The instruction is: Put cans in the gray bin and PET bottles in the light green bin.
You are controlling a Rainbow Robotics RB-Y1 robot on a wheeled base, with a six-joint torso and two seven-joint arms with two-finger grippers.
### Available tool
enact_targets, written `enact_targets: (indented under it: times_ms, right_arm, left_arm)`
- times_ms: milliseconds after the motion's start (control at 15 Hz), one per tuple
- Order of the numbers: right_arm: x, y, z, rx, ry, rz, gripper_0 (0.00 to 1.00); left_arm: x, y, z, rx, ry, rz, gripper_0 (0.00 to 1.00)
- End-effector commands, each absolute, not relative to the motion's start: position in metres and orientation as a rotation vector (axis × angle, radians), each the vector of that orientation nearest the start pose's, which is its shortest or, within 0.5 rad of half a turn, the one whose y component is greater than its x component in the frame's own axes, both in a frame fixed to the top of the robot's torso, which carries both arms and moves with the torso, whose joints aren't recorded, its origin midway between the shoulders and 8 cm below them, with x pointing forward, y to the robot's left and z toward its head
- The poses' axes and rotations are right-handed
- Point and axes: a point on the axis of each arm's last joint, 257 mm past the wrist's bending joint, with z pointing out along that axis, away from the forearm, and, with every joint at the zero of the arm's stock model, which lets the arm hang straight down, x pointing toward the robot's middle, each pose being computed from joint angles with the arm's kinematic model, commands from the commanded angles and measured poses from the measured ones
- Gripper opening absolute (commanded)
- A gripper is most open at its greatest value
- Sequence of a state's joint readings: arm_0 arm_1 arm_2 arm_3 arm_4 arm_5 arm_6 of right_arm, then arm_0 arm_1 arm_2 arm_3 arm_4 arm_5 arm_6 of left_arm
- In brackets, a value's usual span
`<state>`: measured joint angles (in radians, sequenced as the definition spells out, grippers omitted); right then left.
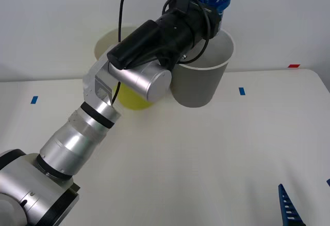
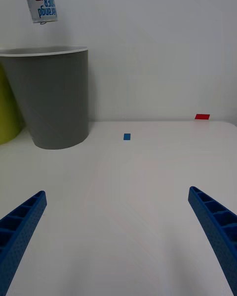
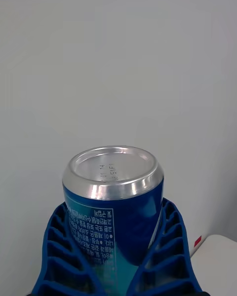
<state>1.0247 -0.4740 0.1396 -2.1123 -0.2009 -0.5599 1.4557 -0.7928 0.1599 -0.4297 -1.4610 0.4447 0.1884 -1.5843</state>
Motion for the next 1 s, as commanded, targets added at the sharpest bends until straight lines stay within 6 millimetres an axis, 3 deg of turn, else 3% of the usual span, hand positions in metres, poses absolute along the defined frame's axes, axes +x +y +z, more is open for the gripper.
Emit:
enact_targets:
  times_ms: [67, 133, 1000]
  right_arm:
    - [0.245, -0.292, -0.214, -0.066, 1.539, 0.066, 1.00]
    - [0.245, -0.292, -0.214, -0.066, 1.539, 0.066, 1.00]
    - [0.245, -0.292, -0.214, -0.066, 1.539, 0.066, 1.00]
  left_arm:
    - [0.584, -0.103, 0.053, 0.537, 1.204, -0.536, 0.89]
    - [0.584, -0.103, 0.053, 0.536, 1.203, -0.538, 1.00]
    - [0.586, -0.092, 0.060, 0.522, 1.201, -0.549, 1.00]
